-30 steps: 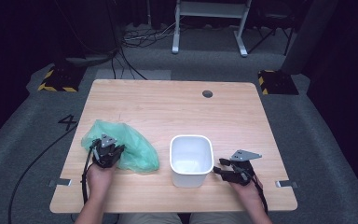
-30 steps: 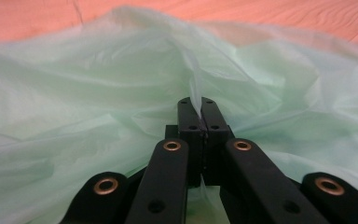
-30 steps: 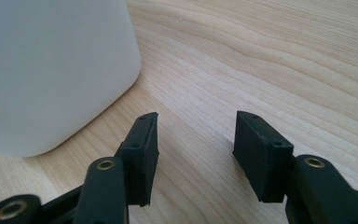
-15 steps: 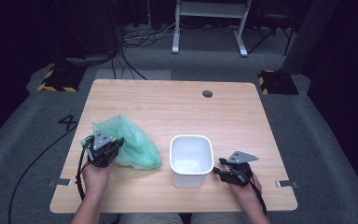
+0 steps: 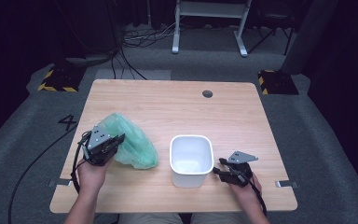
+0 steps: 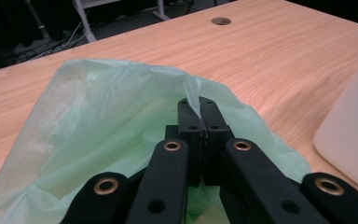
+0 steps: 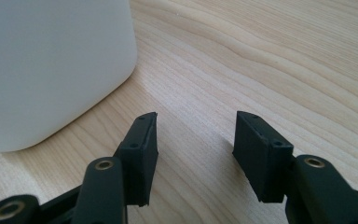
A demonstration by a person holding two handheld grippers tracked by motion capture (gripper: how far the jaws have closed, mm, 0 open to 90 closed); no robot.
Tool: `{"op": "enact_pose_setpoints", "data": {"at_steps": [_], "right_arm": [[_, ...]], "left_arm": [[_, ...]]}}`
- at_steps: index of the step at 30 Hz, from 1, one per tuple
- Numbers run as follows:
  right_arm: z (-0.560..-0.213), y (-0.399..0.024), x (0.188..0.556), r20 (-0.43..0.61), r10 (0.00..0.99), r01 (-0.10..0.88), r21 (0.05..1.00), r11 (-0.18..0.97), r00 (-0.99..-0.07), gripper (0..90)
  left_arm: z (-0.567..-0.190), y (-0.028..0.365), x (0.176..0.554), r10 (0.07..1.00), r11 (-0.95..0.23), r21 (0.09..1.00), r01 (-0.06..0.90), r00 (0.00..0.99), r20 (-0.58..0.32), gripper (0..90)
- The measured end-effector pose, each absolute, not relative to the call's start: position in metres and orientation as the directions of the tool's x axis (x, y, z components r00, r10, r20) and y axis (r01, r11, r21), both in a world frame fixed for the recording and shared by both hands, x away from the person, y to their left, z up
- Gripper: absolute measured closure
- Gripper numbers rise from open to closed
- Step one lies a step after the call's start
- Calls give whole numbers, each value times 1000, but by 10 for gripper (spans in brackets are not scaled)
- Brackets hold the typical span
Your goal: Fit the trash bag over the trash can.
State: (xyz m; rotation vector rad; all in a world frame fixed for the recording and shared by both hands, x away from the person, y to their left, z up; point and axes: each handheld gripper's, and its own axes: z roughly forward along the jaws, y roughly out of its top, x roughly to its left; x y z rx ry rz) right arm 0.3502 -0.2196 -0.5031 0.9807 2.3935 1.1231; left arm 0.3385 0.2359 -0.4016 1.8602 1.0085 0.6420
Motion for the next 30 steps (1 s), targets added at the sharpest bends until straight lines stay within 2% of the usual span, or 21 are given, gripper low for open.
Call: {"op": "enact_pose_setpoints", "data": {"at_steps": [13,30], "right_arm": [[-503,-219,350,0,699,448,768,458,-715,485],[-503,-218,349,0,698,446,769,458,-716,473]], "left_arm": [[-374,241,349,748,-283,894,347,664,-21,898],[-335,232,350,712,-285,918,276,702,9,897]]}}
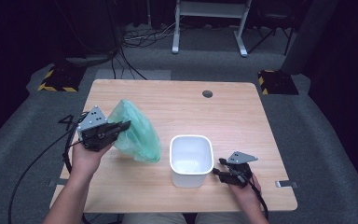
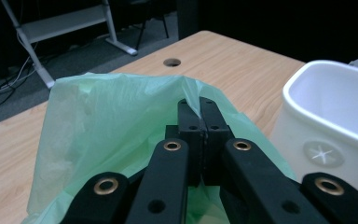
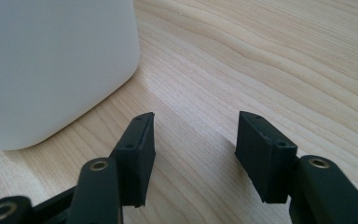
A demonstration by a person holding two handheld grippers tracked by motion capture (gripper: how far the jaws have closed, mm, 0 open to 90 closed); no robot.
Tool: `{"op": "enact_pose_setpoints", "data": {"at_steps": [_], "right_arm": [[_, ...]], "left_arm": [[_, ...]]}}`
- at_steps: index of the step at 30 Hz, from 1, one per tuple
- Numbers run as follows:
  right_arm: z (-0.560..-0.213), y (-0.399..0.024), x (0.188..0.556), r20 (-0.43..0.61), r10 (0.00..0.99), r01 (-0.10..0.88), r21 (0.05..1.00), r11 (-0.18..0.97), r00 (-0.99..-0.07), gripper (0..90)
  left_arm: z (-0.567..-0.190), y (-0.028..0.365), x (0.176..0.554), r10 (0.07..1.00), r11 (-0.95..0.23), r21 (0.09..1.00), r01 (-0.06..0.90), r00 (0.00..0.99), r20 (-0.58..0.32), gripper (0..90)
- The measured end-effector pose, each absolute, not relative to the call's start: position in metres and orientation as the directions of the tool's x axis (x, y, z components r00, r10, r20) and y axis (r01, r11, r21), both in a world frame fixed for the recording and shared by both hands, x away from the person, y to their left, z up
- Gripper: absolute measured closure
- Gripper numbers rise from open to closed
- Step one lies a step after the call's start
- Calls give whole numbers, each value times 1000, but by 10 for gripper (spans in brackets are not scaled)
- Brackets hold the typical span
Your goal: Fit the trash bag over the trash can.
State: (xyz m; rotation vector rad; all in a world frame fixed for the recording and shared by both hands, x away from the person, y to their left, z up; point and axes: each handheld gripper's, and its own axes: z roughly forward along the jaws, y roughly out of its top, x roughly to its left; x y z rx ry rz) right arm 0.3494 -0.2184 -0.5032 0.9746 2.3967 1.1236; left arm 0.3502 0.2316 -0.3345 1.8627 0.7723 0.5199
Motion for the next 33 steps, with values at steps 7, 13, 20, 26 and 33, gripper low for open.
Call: {"op": "enact_pose_setpoints", "data": {"at_steps": [7,13,20,26,33], "right_arm": [[-503,-209,345,-1,645,413,768,490,-764,466],[-503,-192,338,-7,605,385,767,514,-796,464],[-503,-189,338,-1,597,383,767,516,-802,460],[-504,-189,338,-2,598,382,767,516,-802,460],[-504,-189,338,-2,598,382,767,516,-802,460]], "left_arm": [[-322,224,347,700,-279,927,253,714,16,897],[-314,221,345,698,-270,932,242,716,17,898],[-294,216,340,685,-267,941,207,728,34,898],[-276,213,337,678,-267,946,182,733,51,897],[-262,208,334,671,-262,952,157,739,62,897]]}}
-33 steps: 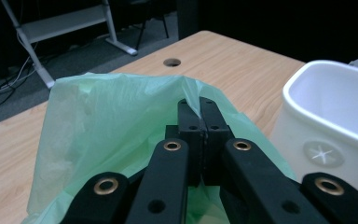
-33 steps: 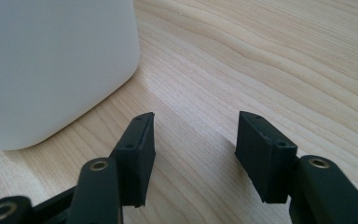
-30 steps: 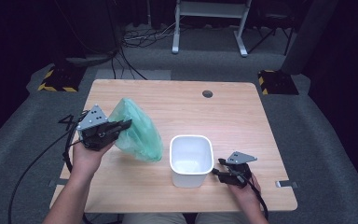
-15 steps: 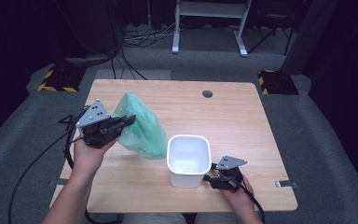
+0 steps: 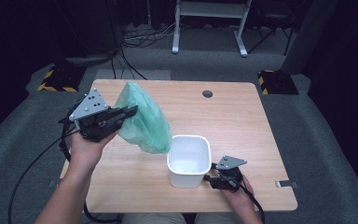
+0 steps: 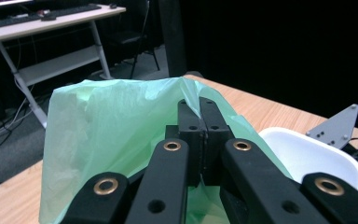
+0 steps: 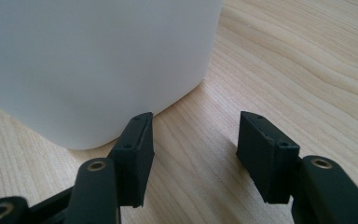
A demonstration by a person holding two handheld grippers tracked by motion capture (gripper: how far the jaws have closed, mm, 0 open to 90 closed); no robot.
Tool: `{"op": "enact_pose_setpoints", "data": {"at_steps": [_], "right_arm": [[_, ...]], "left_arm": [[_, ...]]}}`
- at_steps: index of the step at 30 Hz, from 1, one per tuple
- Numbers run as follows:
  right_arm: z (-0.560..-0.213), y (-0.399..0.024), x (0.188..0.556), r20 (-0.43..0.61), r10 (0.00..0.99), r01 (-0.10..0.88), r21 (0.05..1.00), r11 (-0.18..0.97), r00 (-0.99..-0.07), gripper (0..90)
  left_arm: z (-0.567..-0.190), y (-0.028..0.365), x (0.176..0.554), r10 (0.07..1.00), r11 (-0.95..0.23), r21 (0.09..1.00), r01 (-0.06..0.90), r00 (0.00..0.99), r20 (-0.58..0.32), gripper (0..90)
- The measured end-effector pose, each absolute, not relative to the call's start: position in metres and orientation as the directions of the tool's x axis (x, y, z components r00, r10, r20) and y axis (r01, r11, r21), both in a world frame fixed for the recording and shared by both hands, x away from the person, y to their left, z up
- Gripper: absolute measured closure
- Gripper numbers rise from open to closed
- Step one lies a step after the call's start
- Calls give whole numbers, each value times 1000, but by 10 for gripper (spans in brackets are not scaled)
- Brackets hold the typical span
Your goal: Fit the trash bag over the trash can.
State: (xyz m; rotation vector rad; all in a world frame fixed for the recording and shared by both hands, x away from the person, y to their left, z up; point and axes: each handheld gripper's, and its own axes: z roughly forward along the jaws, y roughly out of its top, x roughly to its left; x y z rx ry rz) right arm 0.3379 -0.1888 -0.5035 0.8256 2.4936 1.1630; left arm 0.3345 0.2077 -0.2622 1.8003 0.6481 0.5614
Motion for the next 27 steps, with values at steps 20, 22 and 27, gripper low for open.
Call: {"op": "enact_pose_setpoints", "data": {"at_steps": [20,22,27], "right_arm": [[-504,-189,338,-1,597,383,766,516,-802,458],[-504,-189,338,-1,597,383,766,516,-802,456],[-504,-189,338,-1,596,382,766,516,-803,455]], "left_arm": [[-253,169,335,623,-266,955,130,779,67,897],[-256,165,336,620,-258,957,135,783,57,897],[-267,149,336,615,-282,950,133,785,73,897]]}}
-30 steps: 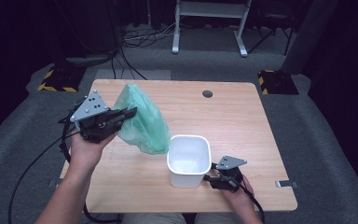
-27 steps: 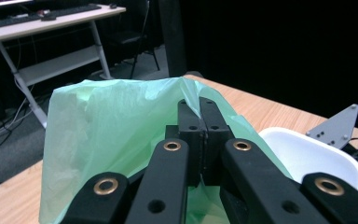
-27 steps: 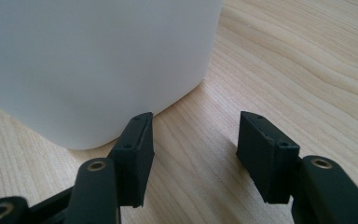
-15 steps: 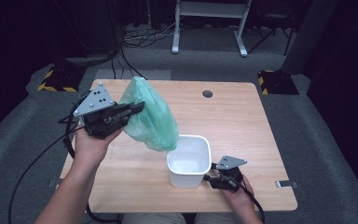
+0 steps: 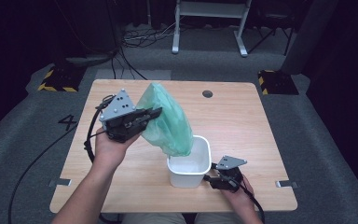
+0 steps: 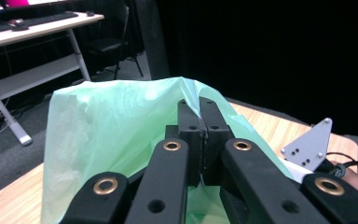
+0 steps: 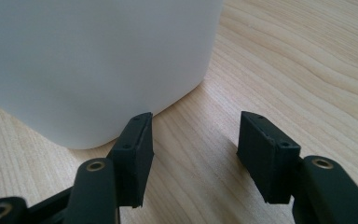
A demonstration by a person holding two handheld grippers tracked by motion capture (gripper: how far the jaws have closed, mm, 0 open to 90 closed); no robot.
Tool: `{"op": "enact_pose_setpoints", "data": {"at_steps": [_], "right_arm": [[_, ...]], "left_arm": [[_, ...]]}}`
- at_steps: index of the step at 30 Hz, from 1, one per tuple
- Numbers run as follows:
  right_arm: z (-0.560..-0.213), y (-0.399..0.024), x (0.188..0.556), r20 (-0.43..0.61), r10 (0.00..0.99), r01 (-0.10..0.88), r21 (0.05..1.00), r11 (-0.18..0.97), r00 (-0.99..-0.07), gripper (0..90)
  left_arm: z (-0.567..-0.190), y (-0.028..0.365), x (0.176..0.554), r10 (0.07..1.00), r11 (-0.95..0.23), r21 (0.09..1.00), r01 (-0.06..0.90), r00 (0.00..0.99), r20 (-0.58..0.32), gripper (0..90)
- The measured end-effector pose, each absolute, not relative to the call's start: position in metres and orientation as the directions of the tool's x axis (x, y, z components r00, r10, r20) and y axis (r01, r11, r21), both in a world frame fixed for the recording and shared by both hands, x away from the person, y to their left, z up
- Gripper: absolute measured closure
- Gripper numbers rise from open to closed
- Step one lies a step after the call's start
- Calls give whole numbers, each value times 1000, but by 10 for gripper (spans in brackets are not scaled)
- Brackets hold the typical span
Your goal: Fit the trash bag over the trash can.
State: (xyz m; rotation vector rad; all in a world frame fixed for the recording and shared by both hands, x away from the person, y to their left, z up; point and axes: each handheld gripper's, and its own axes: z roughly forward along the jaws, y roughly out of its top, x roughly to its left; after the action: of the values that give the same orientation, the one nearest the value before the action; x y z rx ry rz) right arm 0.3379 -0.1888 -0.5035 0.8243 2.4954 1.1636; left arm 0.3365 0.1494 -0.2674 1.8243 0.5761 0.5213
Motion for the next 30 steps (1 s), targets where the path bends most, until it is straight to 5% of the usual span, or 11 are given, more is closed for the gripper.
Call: {"op": "enact_pose_setpoints", "data": {"at_steps": [25,27,30], "right_arm": [[-504,-189,337,-1,593,381,765,519,-806,441],[-504,-189,337,-1,592,381,765,520,-806,440],[-503,-189,337,-1,592,380,765,520,-806,438]], "left_arm": [[-335,100,335,572,-369,907,204,819,48,883],[-341,95,335,558,-383,896,223,829,32,818],[-347,93,334,539,-402,879,256,843,1,594]]}}
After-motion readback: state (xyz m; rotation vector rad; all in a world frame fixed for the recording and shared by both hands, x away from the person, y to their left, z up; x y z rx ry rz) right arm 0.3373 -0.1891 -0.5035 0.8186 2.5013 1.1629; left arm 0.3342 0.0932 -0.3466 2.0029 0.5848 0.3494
